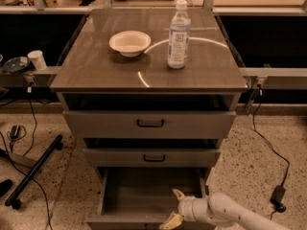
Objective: Open bottom drawer
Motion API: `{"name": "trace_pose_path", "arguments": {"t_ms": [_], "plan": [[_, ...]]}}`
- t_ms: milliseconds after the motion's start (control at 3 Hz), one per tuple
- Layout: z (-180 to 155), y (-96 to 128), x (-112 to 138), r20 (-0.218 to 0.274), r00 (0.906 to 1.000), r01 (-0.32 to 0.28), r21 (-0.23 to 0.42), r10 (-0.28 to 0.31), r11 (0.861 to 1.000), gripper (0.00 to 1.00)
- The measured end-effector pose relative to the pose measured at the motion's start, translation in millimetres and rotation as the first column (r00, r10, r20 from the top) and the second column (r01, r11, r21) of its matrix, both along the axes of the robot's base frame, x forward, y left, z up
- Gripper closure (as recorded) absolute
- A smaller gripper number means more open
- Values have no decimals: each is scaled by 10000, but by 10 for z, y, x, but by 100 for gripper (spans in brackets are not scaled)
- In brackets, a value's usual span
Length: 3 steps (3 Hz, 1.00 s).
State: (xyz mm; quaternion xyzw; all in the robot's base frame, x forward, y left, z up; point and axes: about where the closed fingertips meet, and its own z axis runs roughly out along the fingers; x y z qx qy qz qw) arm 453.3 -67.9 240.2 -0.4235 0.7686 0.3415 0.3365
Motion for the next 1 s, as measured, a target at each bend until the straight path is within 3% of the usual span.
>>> {"name": "trace_pose_path", "arguments": {"t_ms": [667,1000], "plan": [[428,-56,268,983,9951,50,-97,-40,9999,0],[428,-56,268,983,9951,50,-96,-40,9999,0]]}}
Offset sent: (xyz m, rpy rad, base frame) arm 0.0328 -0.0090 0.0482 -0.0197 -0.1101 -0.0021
